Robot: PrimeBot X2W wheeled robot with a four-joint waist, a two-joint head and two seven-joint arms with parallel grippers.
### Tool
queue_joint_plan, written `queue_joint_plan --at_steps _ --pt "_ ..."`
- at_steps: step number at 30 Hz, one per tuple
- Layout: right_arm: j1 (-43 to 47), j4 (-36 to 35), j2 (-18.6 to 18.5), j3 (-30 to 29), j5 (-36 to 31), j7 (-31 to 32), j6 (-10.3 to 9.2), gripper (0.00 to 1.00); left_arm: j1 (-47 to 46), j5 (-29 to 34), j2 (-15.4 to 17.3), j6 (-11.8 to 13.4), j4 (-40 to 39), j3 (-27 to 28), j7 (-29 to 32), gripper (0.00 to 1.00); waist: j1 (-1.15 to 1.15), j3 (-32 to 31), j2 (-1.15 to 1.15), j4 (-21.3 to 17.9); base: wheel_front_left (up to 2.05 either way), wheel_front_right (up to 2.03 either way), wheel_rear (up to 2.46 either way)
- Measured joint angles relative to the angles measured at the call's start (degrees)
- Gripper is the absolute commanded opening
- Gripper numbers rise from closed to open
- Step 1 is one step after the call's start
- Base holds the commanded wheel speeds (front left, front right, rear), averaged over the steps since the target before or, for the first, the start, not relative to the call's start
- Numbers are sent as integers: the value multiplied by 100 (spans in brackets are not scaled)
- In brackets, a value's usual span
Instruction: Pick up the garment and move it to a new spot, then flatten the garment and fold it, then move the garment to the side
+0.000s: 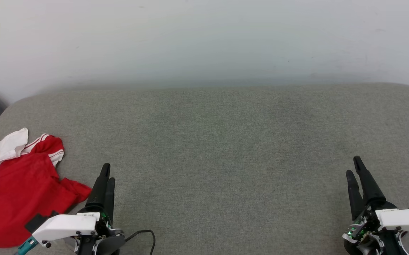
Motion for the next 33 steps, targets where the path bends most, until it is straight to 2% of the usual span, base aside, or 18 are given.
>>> queue_joint_plan --at_steps 11,26,33 --pt "0 -175 -80 189 -999 -298 0 100 -2 1123 0 0 -237 -220 -268 100 0 -2 0 13 0 0 0" --pt "16 -380 -100 264 -3509 -524 1 100 -2 3375 1 45 -416 -316 -603 100 0 -16 0 22 0 0 0" --pt "17 -465 -68 293 -4343 -539 1 100 -2 4149 5 101 -419 -412 -709 100 0 -17 0 15 0 0 0"
